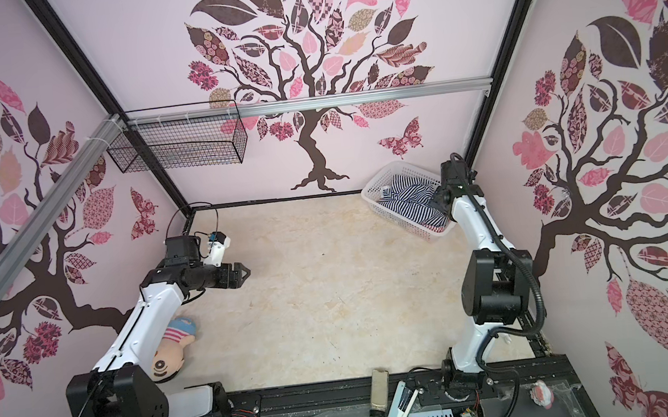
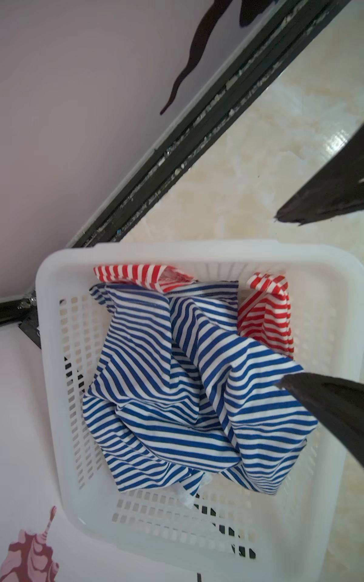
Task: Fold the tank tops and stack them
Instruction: 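Reach the right gripper into the basket while the left arm lifts, then grasp the blue striped tank top with the right gripper and lift it out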
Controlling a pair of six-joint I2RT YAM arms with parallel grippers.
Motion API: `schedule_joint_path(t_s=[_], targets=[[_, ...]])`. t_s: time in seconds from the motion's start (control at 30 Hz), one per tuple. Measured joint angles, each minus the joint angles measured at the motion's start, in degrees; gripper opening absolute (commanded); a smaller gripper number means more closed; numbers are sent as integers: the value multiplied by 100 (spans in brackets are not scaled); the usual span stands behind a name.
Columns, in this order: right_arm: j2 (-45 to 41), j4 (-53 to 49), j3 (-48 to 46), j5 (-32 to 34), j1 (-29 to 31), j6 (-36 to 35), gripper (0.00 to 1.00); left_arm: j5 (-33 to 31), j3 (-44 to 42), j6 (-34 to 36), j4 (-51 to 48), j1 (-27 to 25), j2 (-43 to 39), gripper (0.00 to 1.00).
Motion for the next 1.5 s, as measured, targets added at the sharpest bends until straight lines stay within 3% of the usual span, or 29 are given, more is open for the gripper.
schedule_joint_path(t_s=[0.1, 0.27, 0.6, 0.73, 0.9, 1.07, 1.33, 1.5], targets=[[509, -109, 616, -140, 33, -87, 57, 7, -144, 83, -31, -33, 44, 83], [1274, -304, 1480, -271, 42, -160, 55, 7, -280, 149, -116, -111, 61, 83], [2804, -872, 3272, -590, -245, -170, 69, -2, -299, 116, -136, -140, 15, 83], [3040, -1019, 3425, -651, -341, -155, 78, -4, -369, 74, -138, -142, -9, 83], [3204, -1132, 3425, -678, -352, -155, 78, -15, -422, 55, -140, -142, -11, 83], [3338, -1141, 3425, -772, -341, -173, 64, -17, -422, 48, -136, -142, -11, 84], [3348, -1178, 3532, -940, -343, -179, 0, -22, -422, 33, -136, -142, -11, 84], [3217, -1084, 3340, -1082, -343, -122, 0, -20, -422, -2, -116, -142, -11, 84]])
